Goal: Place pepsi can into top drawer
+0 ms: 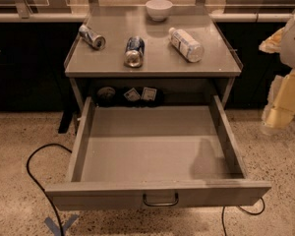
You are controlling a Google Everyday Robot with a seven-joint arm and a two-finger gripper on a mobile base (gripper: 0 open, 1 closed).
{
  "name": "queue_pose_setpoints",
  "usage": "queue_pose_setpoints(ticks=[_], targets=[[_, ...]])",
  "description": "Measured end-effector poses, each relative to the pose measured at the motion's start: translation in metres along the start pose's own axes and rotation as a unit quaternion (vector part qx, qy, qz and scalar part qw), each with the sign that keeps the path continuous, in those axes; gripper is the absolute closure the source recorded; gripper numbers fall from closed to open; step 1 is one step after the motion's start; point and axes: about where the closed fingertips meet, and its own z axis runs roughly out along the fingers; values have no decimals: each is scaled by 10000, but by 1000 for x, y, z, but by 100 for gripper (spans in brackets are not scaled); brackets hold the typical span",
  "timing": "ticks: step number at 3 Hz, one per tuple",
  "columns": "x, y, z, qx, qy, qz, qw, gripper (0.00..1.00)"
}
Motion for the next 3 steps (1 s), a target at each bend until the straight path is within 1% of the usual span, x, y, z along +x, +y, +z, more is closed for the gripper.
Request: queue_pose_setpoints(ticks=[1, 2, 3], targets=[[0, 0, 0, 12, -2, -4, 10000, 0], [-14, -29, 4, 184, 64, -201, 9996, 0], [-41, -85, 13, 538, 108, -408, 9977, 0]])
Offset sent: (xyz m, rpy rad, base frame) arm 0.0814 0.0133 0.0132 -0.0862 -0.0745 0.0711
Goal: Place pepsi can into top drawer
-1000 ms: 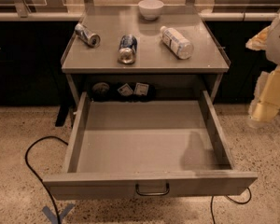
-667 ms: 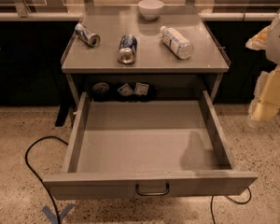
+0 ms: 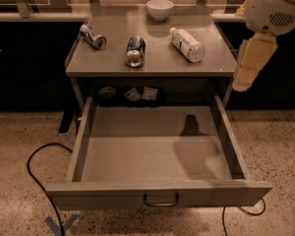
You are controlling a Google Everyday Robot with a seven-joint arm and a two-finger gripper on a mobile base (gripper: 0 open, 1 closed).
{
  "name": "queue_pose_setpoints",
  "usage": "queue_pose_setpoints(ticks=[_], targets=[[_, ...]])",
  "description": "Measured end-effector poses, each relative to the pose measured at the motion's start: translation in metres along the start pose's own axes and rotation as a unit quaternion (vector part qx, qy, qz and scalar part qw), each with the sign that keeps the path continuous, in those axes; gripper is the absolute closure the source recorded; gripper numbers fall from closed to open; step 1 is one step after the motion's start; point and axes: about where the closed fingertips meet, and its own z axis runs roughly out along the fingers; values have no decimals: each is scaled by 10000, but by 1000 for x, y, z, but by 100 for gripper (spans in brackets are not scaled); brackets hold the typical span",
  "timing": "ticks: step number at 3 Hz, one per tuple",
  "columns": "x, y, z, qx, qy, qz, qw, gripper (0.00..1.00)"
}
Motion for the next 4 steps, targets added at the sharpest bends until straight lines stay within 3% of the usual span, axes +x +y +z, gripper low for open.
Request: queue_pose_setpoints(ticks=[1, 2, 3, 4], targets=[[-23, -55, 22, 183, -29, -122, 9998, 0], [-41, -95, 54, 169, -225, -140, 9995, 0], [-76, -111, 87, -215, -644, -489, 9965, 0], [-76, -111, 87, -215, -644, -489, 9965, 0]])
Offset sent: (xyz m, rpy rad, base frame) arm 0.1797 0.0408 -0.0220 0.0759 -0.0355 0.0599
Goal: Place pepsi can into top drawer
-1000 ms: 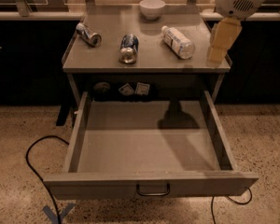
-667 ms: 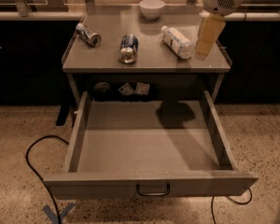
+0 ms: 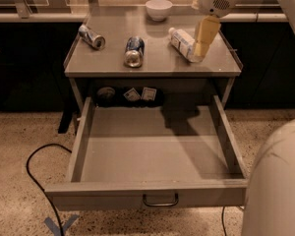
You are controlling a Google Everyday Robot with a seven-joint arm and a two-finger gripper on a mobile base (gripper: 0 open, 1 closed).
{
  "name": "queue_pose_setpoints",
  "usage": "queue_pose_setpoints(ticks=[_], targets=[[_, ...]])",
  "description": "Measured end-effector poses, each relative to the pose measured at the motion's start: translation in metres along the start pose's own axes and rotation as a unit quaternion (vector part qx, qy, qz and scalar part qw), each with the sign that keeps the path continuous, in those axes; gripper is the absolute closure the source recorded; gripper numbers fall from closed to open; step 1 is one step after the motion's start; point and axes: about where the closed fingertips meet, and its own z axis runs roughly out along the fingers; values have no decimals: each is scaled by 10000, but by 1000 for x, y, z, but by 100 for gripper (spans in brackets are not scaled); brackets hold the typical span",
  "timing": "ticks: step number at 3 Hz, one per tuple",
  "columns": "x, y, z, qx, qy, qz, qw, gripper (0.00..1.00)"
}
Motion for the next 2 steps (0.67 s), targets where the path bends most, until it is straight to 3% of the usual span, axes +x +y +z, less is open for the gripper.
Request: queue_pose_setpoints(ticks=[1, 2], targets=[[-6, -9, 6, 156, -45, 163, 9997, 0], [-24, -24, 18, 361, -128, 647, 9972, 0]])
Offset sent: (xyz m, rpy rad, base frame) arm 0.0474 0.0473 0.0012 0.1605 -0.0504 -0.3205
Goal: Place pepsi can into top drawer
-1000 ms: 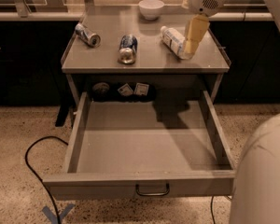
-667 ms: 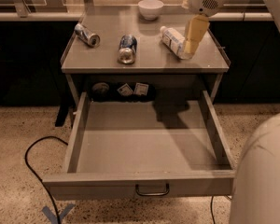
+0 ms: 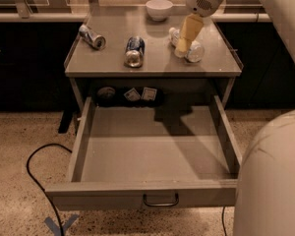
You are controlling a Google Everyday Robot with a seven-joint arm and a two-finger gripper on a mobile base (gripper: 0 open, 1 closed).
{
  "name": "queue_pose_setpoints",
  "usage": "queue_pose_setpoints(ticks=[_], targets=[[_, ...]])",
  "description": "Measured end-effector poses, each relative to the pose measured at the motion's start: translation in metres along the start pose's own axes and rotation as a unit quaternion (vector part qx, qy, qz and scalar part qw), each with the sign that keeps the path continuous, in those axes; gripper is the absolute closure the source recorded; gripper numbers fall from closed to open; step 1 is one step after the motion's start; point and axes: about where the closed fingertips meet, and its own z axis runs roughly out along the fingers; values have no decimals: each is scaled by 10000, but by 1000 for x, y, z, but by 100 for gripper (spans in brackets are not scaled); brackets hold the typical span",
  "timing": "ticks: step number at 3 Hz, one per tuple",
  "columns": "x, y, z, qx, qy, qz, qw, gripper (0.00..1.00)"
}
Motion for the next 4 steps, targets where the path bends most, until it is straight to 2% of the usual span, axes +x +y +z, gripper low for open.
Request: queue_pose_setpoints(ticks=[1, 2, 3, 4], targets=[[-19, -10, 10, 164, -288, 695, 9970, 0], [-32, -20, 19, 208, -840, 1253, 9883, 0], [-40, -24, 27, 127, -1451, 1713, 9744, 0], [-47, -29, 42, -9, -1862, 2024, 9615, 0]])
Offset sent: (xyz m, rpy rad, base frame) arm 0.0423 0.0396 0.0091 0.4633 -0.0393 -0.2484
